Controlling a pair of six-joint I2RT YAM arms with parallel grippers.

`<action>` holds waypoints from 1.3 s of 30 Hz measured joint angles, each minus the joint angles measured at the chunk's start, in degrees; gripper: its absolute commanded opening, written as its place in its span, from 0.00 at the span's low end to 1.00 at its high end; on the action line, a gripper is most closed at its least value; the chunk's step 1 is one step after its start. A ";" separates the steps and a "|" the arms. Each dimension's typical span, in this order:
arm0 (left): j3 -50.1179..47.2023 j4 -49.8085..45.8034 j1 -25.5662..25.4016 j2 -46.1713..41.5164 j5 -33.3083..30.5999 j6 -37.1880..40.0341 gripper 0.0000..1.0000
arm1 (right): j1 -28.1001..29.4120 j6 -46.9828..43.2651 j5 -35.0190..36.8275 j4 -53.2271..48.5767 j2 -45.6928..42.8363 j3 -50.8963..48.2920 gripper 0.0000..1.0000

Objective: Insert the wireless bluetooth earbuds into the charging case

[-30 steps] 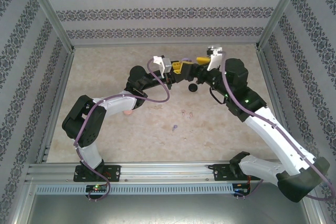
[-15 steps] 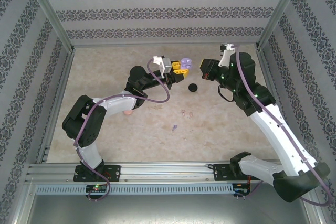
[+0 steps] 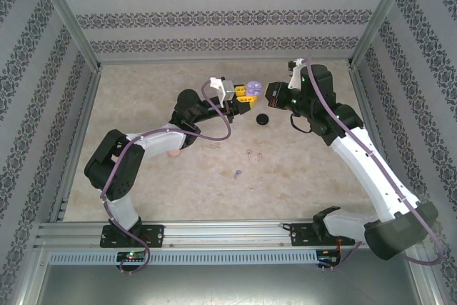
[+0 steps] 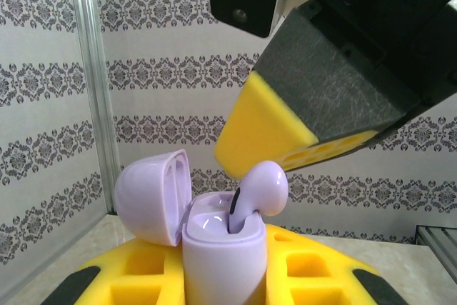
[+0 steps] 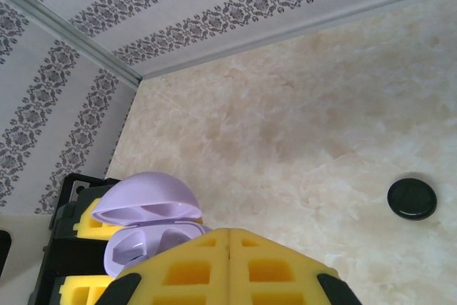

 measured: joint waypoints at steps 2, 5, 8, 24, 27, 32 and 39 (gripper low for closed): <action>0.00 -0.04 0.00 0.00 0.00 0.02 0.00 | 0.48 0.00 -0.15 0.00 0.52 0.13 0.00; -0.02 -0.07 0.04 -0.02 0.20 0.02 0.00 | 1.51 0.00 0.09 -0.09 0.83 0.35 0.00; -0.02 -0.07 0.04 -0.13 0.20 0.02 0.00 | 2.10 0.00 0.83 -0.42 0.87 0.74 0.00; -0.13 -0.07 0.20 -0.74 -0.24 0.28 0.00 | 4.94 0.00 6.23 -3.37 1.95 3.69 0.00; -0.13 -0.59 0.15 -0.74 -0.28 0.59 0.00 | 5.53 -0.02 7.67 -4.31 1.88 3.74 0.00; -0.13 -0.90 0.09 -0.74 -0.55 0.70 0.00 | 5.42 0.26 9.38 -6.93 1.25 3.72 0.00; -0.13 -0.92 0.09 -0.74 -0.68 0.70 0.00 | 2.12 1.29 10.05 -7.93 -1.73 3.63 0.00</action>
